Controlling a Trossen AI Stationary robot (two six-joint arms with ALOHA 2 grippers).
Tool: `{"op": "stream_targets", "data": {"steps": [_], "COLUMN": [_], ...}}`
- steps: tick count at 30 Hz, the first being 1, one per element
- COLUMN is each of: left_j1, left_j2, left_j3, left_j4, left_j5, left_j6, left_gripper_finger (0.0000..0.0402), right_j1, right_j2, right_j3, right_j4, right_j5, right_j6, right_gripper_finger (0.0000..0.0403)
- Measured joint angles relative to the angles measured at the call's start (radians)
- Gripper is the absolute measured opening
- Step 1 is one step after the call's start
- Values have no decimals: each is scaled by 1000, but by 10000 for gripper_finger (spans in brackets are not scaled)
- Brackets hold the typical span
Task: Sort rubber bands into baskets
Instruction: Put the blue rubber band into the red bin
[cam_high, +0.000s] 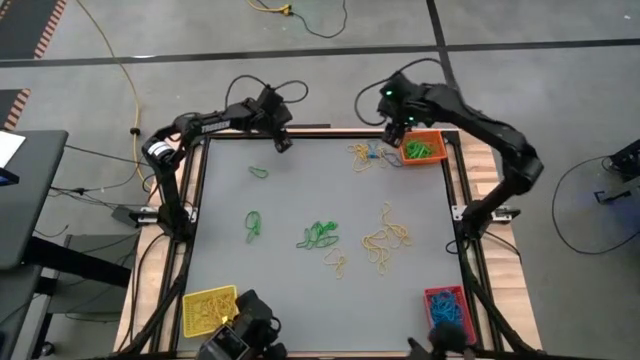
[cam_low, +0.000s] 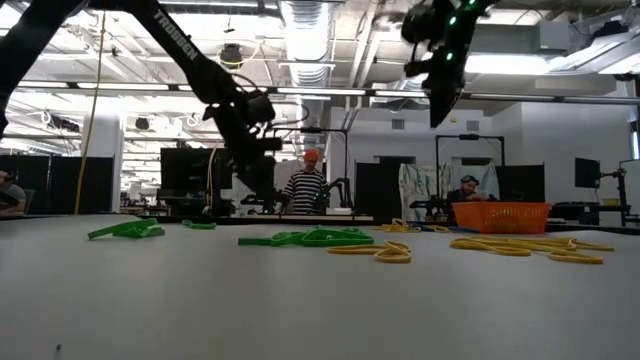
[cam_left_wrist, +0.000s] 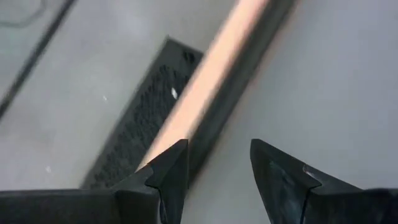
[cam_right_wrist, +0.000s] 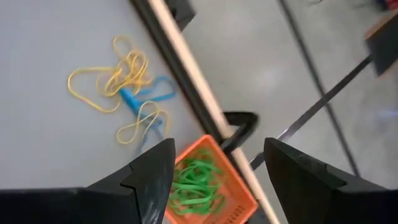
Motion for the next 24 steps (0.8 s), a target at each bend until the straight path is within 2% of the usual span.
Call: {"op": "stream_targets", "data": {"steps": [4,11,24], "left_j1": [-12,-61,-155], "left_j2": [0,0,0], "left_j3": [-60,-127,-159], "left_j4": [12,14,55], "left_j5": [0,2,1], "left_j6": [-20,-54,-67], "left_gripper_finger": [163,163,163], "right_j1": [-8,-22,-52], "right_j2": [81,207,383], "right_j3": [0,0,-13], "right_j4": [11,49,184], "right_j5": [-75,-139,-206], "right_j6": [30,77,164], "right_gripper_finger": [276,276,276]}}
